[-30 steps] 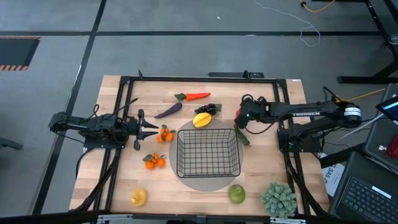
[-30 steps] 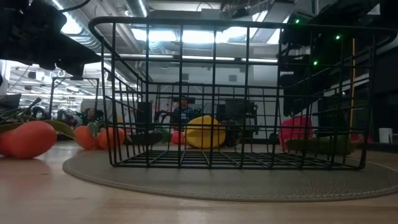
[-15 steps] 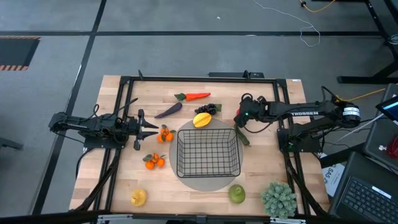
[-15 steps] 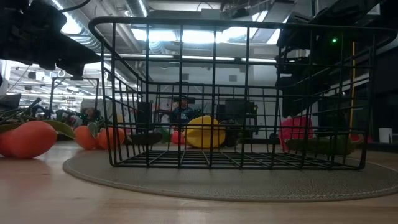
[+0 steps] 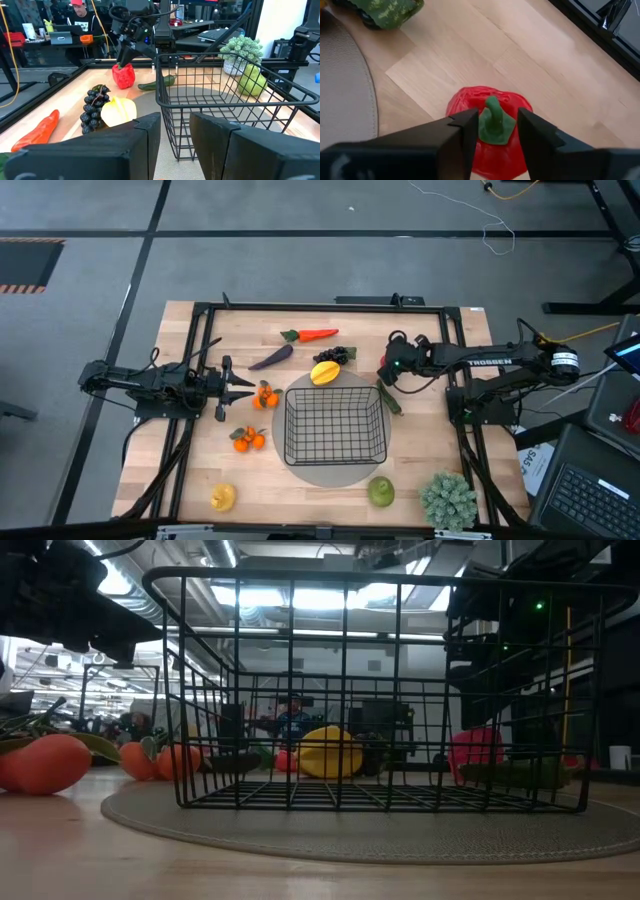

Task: Build produce basket
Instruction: Put the red bell pepper into the black wire basket

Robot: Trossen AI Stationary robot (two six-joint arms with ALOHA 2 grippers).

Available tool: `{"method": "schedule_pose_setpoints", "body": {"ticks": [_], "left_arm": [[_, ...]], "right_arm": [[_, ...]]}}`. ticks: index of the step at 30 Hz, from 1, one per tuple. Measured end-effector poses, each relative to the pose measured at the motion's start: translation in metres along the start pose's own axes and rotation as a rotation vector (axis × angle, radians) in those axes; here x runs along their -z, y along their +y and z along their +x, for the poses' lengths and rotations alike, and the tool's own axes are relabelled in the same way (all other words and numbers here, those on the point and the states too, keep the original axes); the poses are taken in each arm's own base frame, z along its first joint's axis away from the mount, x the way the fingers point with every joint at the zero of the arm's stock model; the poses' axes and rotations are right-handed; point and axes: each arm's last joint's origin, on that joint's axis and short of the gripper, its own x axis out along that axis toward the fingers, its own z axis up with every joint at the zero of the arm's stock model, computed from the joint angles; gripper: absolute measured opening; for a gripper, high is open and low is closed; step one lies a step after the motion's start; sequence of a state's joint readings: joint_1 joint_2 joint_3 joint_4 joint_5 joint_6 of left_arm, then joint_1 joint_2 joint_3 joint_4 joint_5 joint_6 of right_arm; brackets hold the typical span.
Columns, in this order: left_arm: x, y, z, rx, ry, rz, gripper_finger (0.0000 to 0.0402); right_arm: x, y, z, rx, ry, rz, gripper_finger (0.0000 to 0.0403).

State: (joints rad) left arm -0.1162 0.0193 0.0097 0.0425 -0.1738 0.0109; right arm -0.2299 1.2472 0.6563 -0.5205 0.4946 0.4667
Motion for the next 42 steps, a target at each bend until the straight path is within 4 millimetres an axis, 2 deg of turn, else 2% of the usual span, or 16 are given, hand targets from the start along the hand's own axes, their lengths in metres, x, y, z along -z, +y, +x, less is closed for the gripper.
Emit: {"method": "schedule_pose_setpoints", "body": {"ticks": [7, 14, 19, 24, 31, 36, 42], "left_arm": [[0.000, 0.000, 0.000, 0.000, 0.000, 0.000, 0.0094], [0.000, 0.000, 0.000, 0.000, 0.001, 0.000, 0.0094], [0.000, 0.000, 0.000, 0.000, 0.001, 0.000, 0.0094], [0.000, 0.000, 0.000, 0.000, 0.000, 0.000, 0.0094], [0.000, 0.000, 0.000, 0.000, 0.000, 0.000, 0.0094], [0.000, 0.000, 0.000, 0.000, 0.000, 0.000, 0.0094], [0.000, 0.000, 0.000, 0.000, 0.001, 0.000, 0.0094]], "right_arm": [[-0.001, -0.003, 0.002, 0.011, 0.003, 0.011, 0.0083], [-0.001, -0.003, 0.002, 0.010, 0.002, -0.013, 0.0010], [-0.002, -0.003, 0.002, 0.017, -0.009, -0.019, 0.0005], [-0.004, -0.001, -0.002, 0.096, -0.068, -0.053, 0.0002], [-0.014, 0.017, -0.033, 0.149, -0.296, -0.019, 0.0001], [-0.014, 0.045, -0.054, 0.048, -0.478, -0.079, 0.0000], [-0.022, 0.065, -0.090, -0.136, -0.700, -0.207, 0.0000]]}}
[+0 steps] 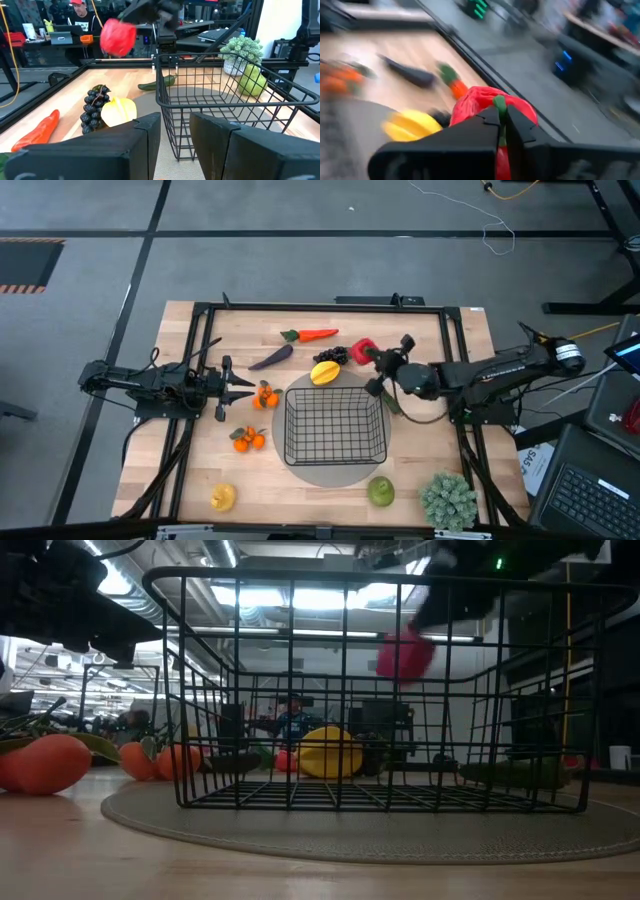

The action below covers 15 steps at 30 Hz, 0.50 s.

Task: Build produce basket
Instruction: Put the red bell pepper into the black wire basket

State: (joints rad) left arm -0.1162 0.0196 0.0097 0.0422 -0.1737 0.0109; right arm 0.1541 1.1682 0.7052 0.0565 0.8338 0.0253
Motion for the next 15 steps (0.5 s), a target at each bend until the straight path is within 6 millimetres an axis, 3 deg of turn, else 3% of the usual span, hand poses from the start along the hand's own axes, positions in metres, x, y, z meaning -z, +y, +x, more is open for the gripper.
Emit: {"method": "schedule_pose_setpoints", "body": {"ticks": [11, 15], "left_arm": [[0.000, 0.000, 0.000, 0.000, -0.001, 0.000, 0.0094], [0.000, 0.000, 0.000, 0.000, 0.000, 0.000, 0.0094]], "right_arm": [[-0.031, 0.008, -0.059, -0.835, -0.245, 0.085, 0.0000], [-0.033, 0.013, -0.074, -1.034, -0.282, 0.070, 0.0000]]}}
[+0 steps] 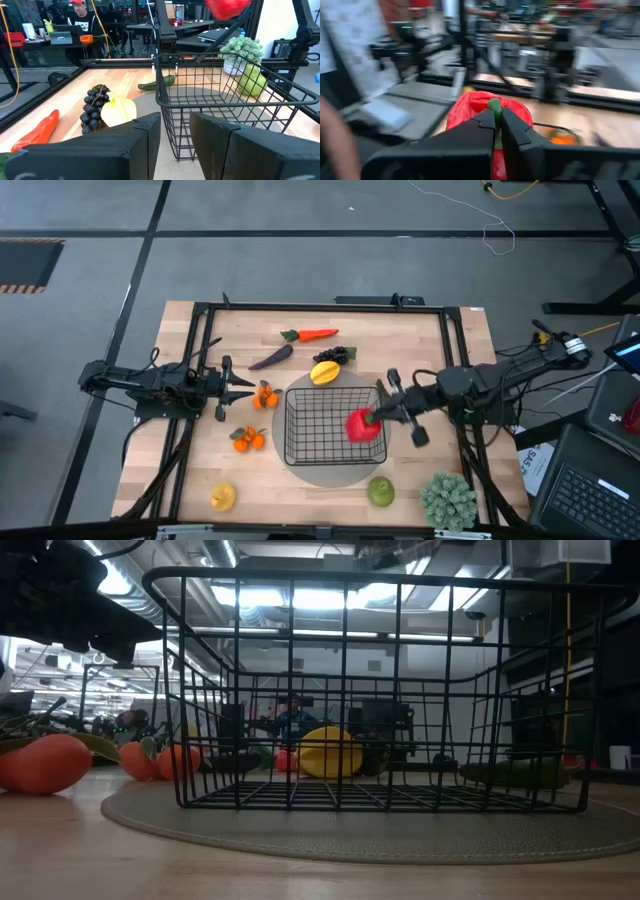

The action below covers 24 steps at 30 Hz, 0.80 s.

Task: Build produce basket
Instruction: Put the red bell pepper into the black wire basket

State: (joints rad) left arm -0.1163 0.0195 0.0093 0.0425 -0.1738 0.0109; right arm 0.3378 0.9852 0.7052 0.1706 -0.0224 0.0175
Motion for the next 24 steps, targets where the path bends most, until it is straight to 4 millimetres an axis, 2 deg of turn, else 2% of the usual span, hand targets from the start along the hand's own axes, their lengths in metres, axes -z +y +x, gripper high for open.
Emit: {"method": "schedule_pose_setpoints", "body": {"ticks": [4, 19, 24], "left_arm": [[-0.0001, 0.0000, 0.0000, 0.000, 0.000, 0.000, 0.0094], [-0.0001, 0.0000, 0.0000, 0.000, 0.000, 0.000, 0.0094], [-0.0001, 0.0000, 0.0000, 0.000, -0.001, 0.000, 0.0094]], "right_arm": [[0.0039, 0.0072, 0.0014, -0.031, 0.019, -0.043, 0.0000], [0.0100, 0.0071, 0.0015, -0.031, 0.078, -0.061, 0.0001], [0.0100, 0.0071, 0.0015, -0.033, 0.078, -0.127, 0.0002]]}}
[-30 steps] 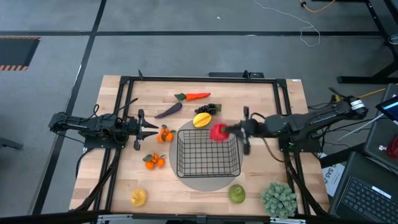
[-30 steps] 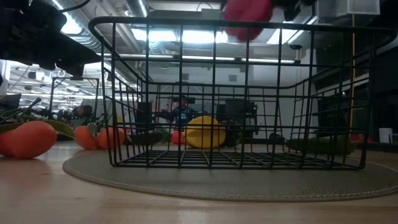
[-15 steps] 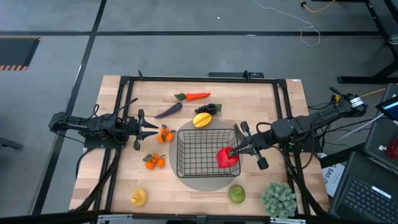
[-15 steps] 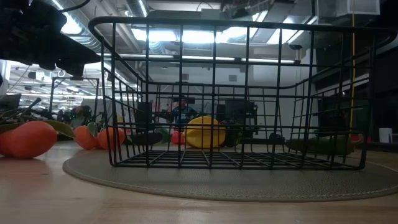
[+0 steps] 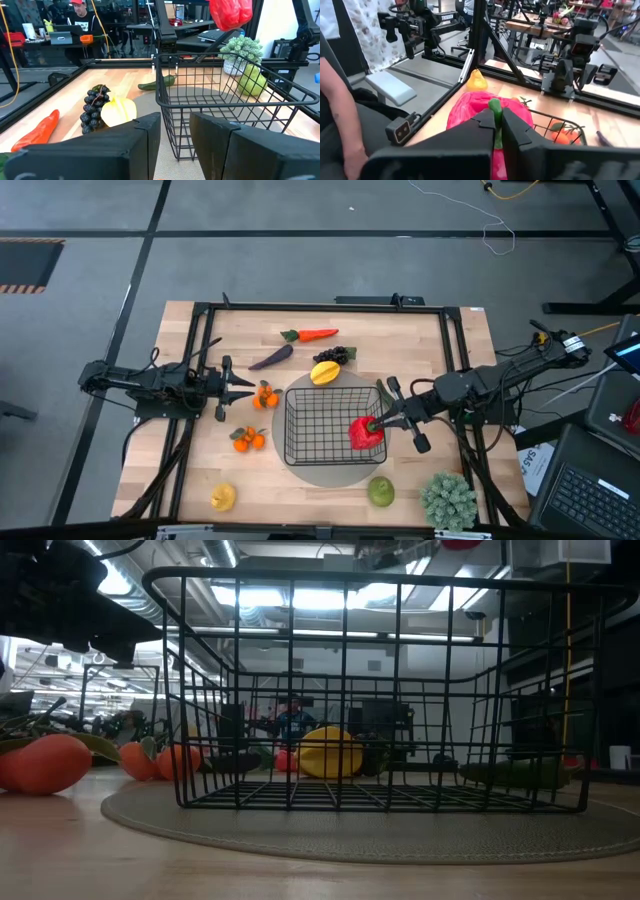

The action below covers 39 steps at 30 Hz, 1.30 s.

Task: Build produce basket
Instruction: Put the red bell pepper into the black wire basket, then put the green chili pepper into the black wire basket

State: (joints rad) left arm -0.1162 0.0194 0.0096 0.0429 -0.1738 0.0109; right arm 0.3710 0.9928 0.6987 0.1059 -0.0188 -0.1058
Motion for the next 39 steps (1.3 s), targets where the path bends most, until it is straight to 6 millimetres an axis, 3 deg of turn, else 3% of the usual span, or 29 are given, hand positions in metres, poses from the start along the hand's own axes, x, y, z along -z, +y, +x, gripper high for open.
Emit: {"method": "schedule_pose_setpoints", "body": {"ticks": [11, 21, 28, 39], "left_arm": [[0.000, 0.000, 0.000, 0.000, 0.000, 0.000, 0.0094], [0.000, 0.000, 0.000, 0.000, 0.001, 0.000, 0.0094], [0.000, 0.000, 0.000, 0.000, 0.000, 0.000, 0.0094], [0.000, 0.000, 0.000, 0.000, 0.000, 0.000, 0.0094]], "right_arm": [[0.000, 0.000, 0.000, 0.015, 0.001, -0.038, 0.0025], [0.015, -0.009, -0.003, 0.338, 0.168, 0.030, 0.0027], [0.013, -0.008, -0.002, 0.296, 0.154, -0.008, 0.0031], [0.015, -0.007, 0.003, 0.271, 0.164, -0.022, 0.0115]]}}
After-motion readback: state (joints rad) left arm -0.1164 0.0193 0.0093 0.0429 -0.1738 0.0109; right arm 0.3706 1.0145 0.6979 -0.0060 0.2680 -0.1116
